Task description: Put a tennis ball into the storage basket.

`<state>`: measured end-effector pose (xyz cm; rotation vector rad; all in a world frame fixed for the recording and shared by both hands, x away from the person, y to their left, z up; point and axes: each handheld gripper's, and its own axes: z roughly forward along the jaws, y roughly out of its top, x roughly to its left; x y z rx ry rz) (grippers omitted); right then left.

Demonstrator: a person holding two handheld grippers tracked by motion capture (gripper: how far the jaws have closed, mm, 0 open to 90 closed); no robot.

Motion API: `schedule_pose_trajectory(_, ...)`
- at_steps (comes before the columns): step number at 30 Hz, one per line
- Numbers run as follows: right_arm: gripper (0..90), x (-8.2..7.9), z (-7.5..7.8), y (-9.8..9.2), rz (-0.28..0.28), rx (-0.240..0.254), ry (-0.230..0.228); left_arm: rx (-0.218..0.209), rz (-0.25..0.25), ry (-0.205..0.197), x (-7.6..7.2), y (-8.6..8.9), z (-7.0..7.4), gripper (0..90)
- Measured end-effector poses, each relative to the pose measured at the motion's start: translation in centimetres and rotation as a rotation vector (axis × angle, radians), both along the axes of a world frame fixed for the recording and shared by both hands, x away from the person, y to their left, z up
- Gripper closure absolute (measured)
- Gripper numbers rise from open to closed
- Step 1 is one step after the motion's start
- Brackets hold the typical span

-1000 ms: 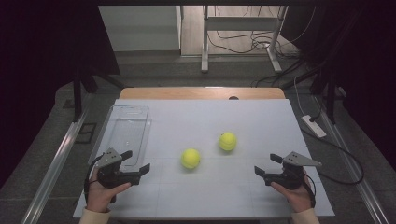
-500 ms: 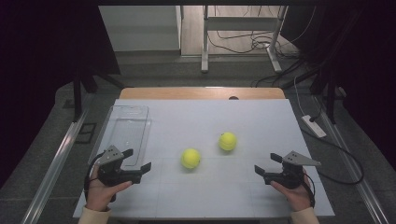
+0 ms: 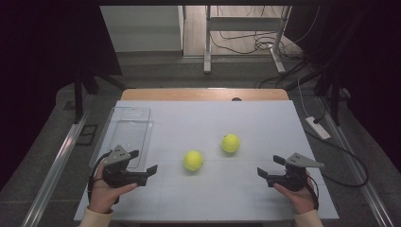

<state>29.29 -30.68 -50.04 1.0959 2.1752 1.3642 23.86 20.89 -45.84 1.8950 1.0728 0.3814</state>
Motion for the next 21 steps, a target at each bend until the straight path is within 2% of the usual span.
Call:
schedule_pose_trajectory(5,12.2,0.0,0.0,0.0,0.001,-0.001,0.002,0.011,-0.010,0.012,0.3,-0.6,0.2,9.9)
schedule_pose_trajectory(21,12.0,0.0,-0.1,0.1,0.003,-0.007,0.009,0.039,-0.052,0.010,0.9,-2.5,1.1,9.8)
